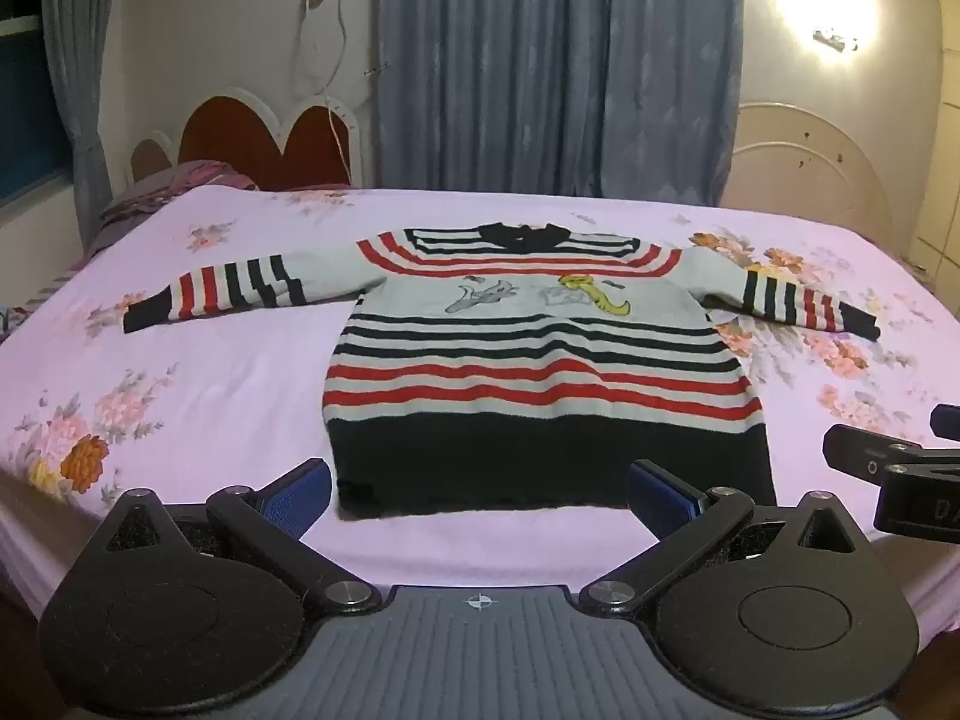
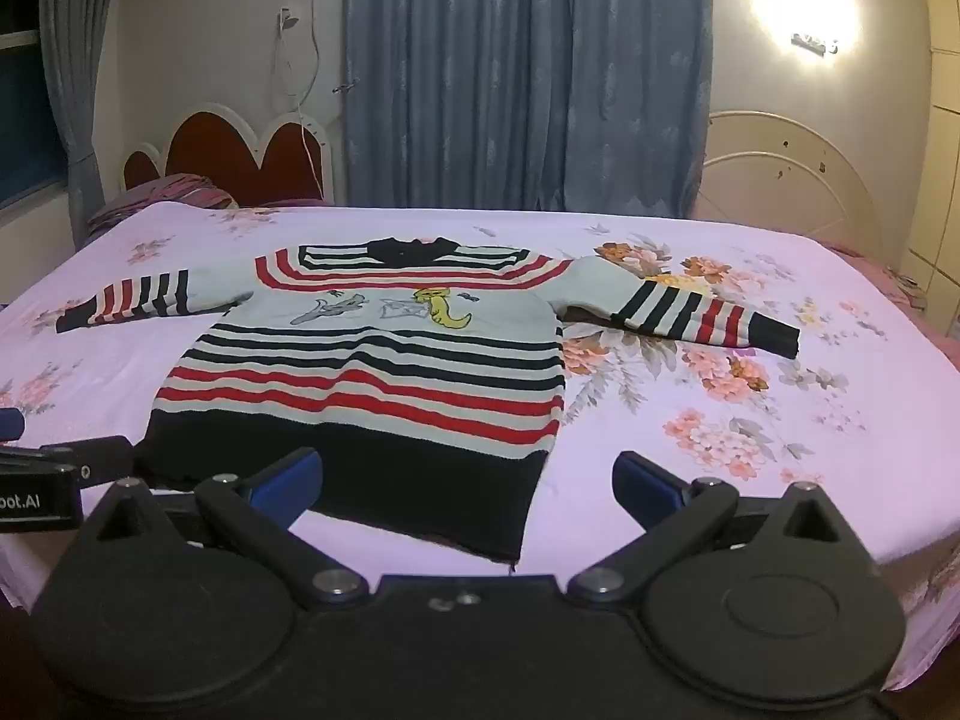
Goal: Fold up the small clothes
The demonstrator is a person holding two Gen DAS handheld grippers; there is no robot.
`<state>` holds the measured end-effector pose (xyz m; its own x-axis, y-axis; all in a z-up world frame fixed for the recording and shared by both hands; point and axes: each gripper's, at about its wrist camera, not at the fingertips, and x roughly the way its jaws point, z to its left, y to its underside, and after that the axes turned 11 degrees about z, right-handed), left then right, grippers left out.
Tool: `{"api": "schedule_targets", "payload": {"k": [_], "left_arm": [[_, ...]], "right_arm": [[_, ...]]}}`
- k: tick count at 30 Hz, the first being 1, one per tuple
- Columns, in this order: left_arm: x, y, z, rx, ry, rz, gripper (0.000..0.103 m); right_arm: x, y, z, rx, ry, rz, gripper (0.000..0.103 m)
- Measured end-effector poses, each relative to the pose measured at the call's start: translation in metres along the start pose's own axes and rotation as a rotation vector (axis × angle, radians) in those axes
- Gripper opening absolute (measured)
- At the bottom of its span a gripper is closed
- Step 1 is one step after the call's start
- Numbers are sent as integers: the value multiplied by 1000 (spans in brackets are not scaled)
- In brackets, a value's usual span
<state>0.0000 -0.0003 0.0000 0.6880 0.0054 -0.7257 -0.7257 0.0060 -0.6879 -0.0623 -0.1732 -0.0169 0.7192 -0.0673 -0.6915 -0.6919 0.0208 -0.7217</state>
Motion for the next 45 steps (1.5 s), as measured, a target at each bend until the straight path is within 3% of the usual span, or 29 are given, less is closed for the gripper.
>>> {"api": "schedule_targets", "payload": {"k": [45], "left_arm": [[2,1,5,-13,-3,6,103]], "right_arm": [[1,-1,3,8,-1,-13,102]]}}
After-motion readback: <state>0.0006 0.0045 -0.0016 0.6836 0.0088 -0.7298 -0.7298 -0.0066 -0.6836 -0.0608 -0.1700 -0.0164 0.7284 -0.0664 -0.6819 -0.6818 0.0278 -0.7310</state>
